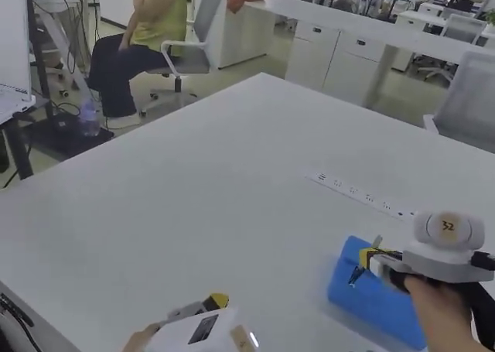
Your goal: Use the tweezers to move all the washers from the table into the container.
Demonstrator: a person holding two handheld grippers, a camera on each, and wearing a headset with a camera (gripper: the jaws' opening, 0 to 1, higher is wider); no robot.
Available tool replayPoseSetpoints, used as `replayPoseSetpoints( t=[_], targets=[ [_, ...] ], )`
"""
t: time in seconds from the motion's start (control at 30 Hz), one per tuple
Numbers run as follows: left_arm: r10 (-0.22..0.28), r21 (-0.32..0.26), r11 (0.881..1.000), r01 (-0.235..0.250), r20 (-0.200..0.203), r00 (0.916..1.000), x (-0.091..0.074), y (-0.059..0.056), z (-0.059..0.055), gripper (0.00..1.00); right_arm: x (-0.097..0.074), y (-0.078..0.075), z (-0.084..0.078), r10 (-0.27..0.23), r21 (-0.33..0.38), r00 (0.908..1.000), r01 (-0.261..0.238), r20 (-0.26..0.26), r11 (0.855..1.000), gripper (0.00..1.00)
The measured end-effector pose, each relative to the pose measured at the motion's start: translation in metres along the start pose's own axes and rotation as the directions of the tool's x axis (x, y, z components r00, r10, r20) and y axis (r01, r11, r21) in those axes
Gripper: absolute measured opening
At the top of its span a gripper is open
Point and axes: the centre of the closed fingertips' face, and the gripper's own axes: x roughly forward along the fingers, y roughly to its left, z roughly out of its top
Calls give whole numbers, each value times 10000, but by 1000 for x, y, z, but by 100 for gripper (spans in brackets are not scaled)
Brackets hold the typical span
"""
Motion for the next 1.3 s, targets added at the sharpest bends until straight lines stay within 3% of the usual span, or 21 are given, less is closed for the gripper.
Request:
replayPoseSetpoints(
  t=[0.23,0.33,0.67,0.9,1.3],
  targets=[
    [8,2,10000,-8,64,10000,0,0,1,79,-24,3,6,-74,-25,9986,75,530,10000,2],
    [-57,-128,9999,61,334,9994,-3,-1,6,81,-38,8,9,-45,3,9966,45,824,10000,2],
    [-113,-228,9997,127,609,9981,-3,-2,10,86,-82,22,11,441,-119,9885,-428,1444,9990,2],
    [-13,-302,9995,31,609,9981,-3,0,10,87,-92,32,-5,743,-154,9888,-729,1295,9972,2],
    [-49,-138,9999,55,395,9992,-1,-2,6,87,-85,46,-44,875,57,9940,-880,657,9961,2]
  ],
)
